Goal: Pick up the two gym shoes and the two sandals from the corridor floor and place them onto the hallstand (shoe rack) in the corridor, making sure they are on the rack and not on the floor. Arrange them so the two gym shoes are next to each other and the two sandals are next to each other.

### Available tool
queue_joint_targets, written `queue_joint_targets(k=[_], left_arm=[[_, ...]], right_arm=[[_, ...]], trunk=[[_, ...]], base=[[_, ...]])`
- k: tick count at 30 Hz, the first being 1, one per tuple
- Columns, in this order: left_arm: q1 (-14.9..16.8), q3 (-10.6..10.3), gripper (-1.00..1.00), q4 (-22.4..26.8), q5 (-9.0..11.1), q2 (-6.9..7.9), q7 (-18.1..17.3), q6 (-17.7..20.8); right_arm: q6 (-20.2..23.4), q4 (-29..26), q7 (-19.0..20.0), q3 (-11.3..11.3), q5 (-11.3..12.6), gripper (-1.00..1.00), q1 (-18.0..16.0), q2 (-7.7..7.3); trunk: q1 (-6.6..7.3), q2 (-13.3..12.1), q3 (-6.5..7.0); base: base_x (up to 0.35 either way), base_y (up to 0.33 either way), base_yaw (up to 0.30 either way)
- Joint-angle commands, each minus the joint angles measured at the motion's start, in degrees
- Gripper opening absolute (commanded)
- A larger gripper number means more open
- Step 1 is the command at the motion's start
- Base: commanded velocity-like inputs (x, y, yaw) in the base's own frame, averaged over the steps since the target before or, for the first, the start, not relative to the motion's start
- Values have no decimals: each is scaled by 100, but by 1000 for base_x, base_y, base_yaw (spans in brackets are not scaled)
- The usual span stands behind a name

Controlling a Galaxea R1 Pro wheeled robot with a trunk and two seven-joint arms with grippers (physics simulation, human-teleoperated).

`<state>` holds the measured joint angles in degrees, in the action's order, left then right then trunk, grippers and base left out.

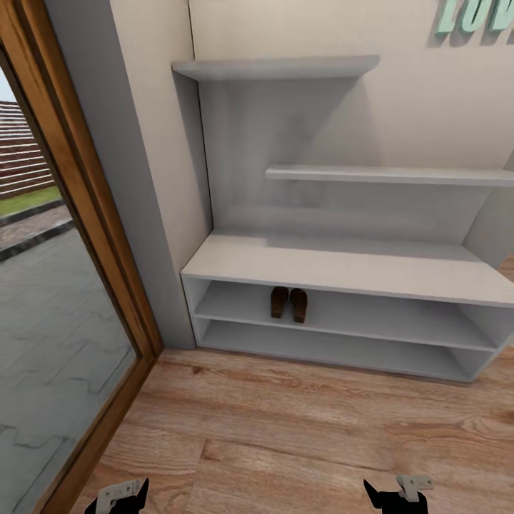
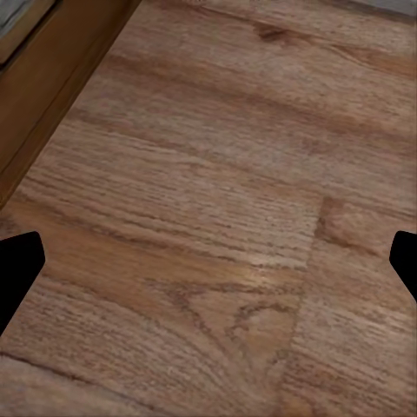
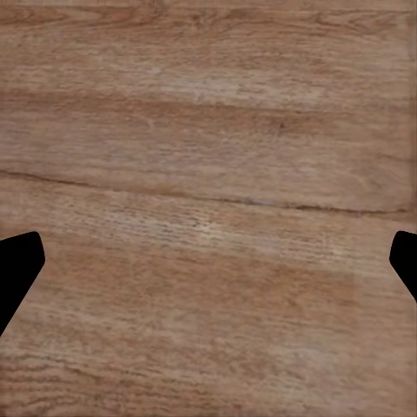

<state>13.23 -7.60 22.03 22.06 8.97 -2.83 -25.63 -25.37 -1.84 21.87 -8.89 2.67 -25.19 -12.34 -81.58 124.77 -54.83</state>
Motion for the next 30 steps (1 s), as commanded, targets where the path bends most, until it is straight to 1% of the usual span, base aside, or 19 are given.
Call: queue_joint_targets(k=[1,3,7,18,20,22,23,25,30], left_arm=[[4,-30,100,-6,61,4,-24,-21],[4,-31,100,-6,61,6,-24,-21],[4,-31,100,-5,61,3,-24,-21],[4,-31,100,-6,70,0,-25,-21],[4,-31,100,-8,70,0,-24,-21],[4,-31,100,-9,70,0,-24,-21],[4,-31,100,-11,70,0,-24,-21],[4,-31,100,-14,70,0,-24,-21],[4,-29,100,-14,70,0,-31,-21]], right_arm=[[-2,7,55,-41,30,100,-3,1],[-2,8,55,-40,29,100,-3,2],[-3,8,55,-41,37,100,-3,-2],[11,8,55,-50,59,100,-3,-24],[13,14,55,-51,210,100,-3,-70],[14,15,55,-51,281,100,-3,-91],[14,16,55,-48,403,100,-3,-113],[15,16,55,-44,478,100,-3,-124],[15,17,55,-43,499,100,-3,-123]], trunk=[[1,2,-5],[1,2,-4],[1,2,6],[1,2,11],[1,2,11],[1,2,11],[1,2,10],[1,2,4],[1,2,-19]], base=[[0,0,-4],[0,0,-38],[0,0,-194],[0,0,-283],[0,0,-297],[0,0,-298],[0,0,-297],[0,0,-290],[0,0,-272]])
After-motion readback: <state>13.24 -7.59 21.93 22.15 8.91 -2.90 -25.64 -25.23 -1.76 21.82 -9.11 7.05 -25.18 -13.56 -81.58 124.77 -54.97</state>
